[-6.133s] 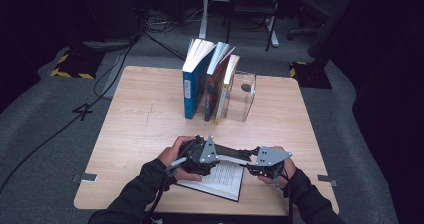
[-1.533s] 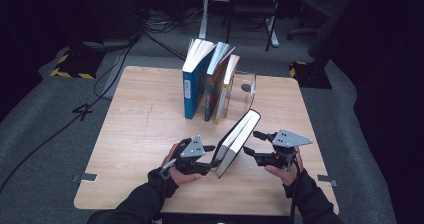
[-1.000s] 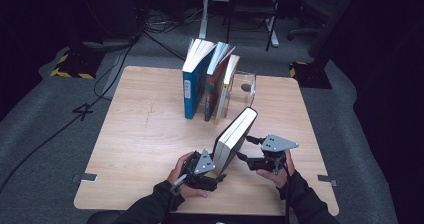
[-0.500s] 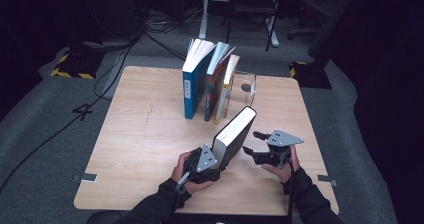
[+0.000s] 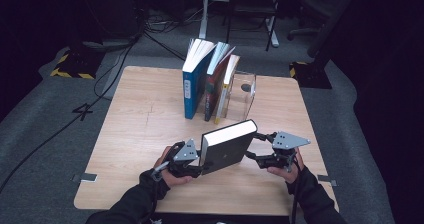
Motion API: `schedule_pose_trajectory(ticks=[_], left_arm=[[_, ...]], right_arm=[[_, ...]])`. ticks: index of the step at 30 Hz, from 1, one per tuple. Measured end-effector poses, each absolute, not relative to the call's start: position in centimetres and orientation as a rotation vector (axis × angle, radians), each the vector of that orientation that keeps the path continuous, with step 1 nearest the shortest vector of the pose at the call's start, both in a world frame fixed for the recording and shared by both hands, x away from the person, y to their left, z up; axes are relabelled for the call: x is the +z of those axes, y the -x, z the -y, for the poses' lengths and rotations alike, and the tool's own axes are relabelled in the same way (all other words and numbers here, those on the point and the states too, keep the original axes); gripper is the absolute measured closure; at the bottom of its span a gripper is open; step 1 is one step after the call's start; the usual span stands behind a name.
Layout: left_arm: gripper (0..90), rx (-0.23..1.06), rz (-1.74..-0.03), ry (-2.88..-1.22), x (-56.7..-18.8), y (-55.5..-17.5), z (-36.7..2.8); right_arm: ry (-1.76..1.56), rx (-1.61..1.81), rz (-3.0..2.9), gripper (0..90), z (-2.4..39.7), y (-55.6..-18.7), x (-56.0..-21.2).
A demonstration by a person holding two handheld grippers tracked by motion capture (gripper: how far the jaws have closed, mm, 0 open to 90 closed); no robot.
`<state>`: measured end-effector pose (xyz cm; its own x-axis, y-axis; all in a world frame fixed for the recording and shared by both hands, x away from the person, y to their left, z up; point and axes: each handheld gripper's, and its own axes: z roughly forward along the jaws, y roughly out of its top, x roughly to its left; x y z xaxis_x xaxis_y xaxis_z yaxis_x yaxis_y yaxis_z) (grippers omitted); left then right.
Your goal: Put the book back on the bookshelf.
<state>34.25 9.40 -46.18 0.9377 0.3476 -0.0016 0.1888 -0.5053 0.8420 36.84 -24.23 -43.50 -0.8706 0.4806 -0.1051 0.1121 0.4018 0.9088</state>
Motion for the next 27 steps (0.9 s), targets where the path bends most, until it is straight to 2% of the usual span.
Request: schedule_pose_trajectory(ticks=[11,14,16,17,22,27], left_arm=[[52.0,0.123,-0.328,-2.132,-46.2,-34.3,-11.2],[50.1,0.138,-0.352,-2.131,-46.3,-34.4,-11.2],[38.9,0.140,-0.410,-2.126,-46.5,-34.5,-11.2],[36.7,0.142,-0.421,-2.129,-46.5,-34.5,-11.2],[32.1,0.229,-0.453,-2.142,-46.5,-34.3,-11.4],[29.3,0.270,-0.476,-2.140,-46.7,-34.5,-11.6]], right_arm=[[-0.387,1.521,-2.478,24.1,21.5,-37.5,-43.7],[-0.347,1.542,-2.493,31.0,20.7,-37.4,-43.8],[-0.344,1.532,-2.486,30.9,20.5,-37.2,-43.7],[-0.346,1.532,-2.487,31.8,20.5,-37.1,-43.7],[-0.320,1.533,-2.510,39.3,21.2,-36.8,-43.4],[-0.266,1.575,-2.447,40.7,20.9,-36.1,-41.8]])
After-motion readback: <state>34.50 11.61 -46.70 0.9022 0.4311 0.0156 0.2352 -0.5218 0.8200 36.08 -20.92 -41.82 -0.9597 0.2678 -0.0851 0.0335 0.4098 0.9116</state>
